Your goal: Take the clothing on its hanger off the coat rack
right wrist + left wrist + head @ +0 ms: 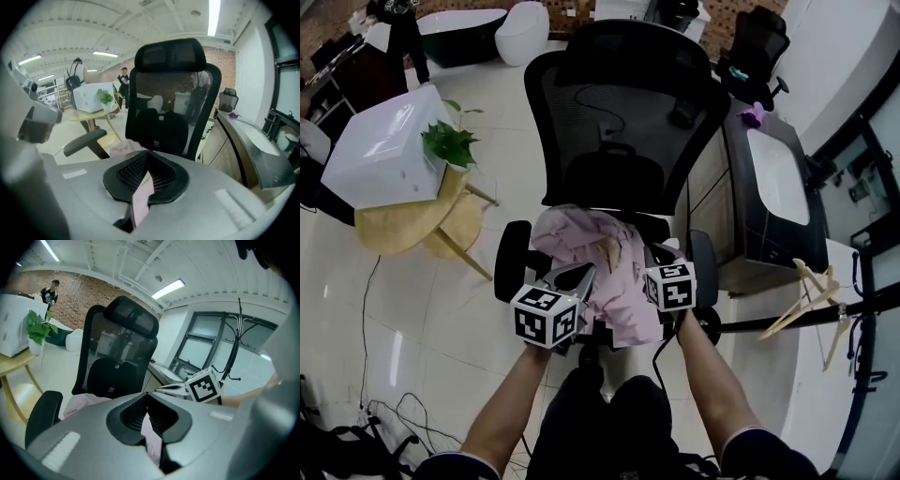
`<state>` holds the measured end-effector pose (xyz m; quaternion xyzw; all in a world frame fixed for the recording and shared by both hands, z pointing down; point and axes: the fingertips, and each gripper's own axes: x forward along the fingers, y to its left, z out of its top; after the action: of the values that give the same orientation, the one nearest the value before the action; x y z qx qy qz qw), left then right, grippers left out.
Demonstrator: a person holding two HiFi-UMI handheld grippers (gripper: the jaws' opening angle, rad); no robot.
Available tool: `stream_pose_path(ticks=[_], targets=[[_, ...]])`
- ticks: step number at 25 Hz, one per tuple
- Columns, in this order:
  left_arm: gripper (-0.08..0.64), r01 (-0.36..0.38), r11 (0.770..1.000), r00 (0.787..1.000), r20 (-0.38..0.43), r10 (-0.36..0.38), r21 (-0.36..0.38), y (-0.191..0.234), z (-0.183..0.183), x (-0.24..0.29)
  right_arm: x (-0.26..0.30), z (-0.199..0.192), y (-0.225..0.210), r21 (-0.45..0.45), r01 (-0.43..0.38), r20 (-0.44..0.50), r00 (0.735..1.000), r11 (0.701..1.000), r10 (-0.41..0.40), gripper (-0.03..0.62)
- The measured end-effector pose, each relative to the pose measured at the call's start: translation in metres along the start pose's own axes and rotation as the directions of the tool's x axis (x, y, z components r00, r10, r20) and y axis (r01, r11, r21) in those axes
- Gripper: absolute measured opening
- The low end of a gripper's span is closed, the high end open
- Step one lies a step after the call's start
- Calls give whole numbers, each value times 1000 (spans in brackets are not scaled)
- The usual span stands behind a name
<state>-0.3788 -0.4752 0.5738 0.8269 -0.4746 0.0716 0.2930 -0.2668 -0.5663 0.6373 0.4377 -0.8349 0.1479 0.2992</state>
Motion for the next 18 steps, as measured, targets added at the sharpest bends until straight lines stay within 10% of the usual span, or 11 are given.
stream_pose_path(ticks=[18], targets=[[9, 69, 976, 970, 214, -115, 208, -62, 140, -20, -130, 173, 15, -37, -49, 441, 896, 998, 60, 2]])
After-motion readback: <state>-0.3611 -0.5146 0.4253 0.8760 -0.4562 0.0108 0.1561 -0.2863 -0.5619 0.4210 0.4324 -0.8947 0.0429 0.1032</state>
